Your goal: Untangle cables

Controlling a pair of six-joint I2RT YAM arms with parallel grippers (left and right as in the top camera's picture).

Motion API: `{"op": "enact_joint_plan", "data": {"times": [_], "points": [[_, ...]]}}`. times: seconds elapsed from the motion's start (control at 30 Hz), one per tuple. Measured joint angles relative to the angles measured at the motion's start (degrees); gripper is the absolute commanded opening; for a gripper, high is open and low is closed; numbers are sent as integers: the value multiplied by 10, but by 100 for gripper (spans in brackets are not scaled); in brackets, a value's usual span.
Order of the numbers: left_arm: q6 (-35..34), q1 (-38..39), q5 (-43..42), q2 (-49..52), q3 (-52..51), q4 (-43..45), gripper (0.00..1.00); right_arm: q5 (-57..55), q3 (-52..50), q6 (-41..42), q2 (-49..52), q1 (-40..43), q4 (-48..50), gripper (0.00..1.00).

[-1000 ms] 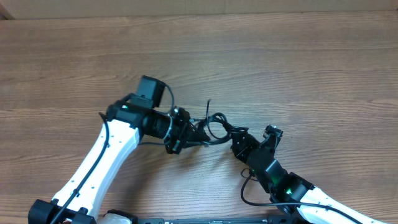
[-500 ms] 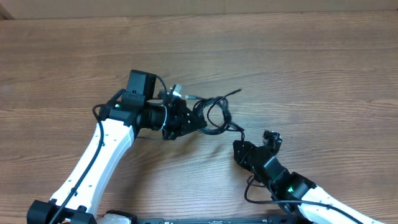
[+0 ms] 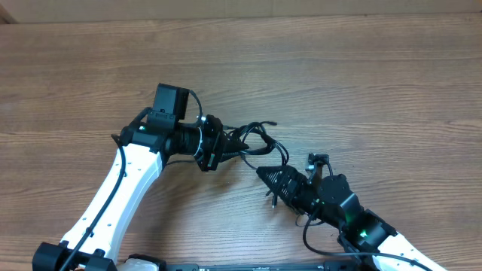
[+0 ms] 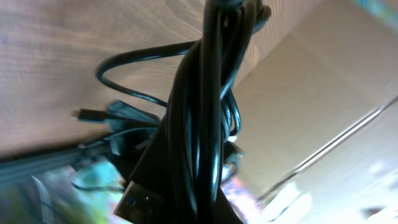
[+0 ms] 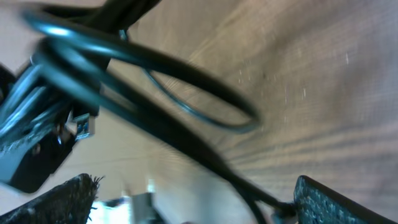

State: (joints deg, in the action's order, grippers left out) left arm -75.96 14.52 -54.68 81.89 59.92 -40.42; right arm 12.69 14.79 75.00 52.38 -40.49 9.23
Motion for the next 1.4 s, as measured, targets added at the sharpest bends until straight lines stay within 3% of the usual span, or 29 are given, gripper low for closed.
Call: {"op": "enact_joint_plan", "data": {"times": [0.17,0.37,0.47,0.63,0.83,0.9,1.0,1.17,1.23,1.4], "points": [[-102,5,0,0,0,2,4,-8,0,198,59,0,39,100],[-131,24,-15,0,0,12,4,-103,0,289,150,0,103,100],[-134,24,-43,0,-3,88,4,-127,0,286,183,0,101,100],[-151,24,-94,0,-6,265,4,-144,0,208,196,3,48,100],[-153,24,-111,0,-7,369,4,-145,2,117,187,5,18,100],[-100,24,-103,0,-7,422,4,-143,2,73,175,7,7,100],[47,24,-85,0,-6,429,4,-114,2,5,120,7,-5,100],[277,24,-56,0,-6,365,4,-55,2,-96,-16,7,-74,100],[408,24,-21,0,-6,308,4,-21,2,-160,-110,7,-122,100],[551,24,25,0,-6,227,4,8,3,-226,-261,7,-252,100]]}}
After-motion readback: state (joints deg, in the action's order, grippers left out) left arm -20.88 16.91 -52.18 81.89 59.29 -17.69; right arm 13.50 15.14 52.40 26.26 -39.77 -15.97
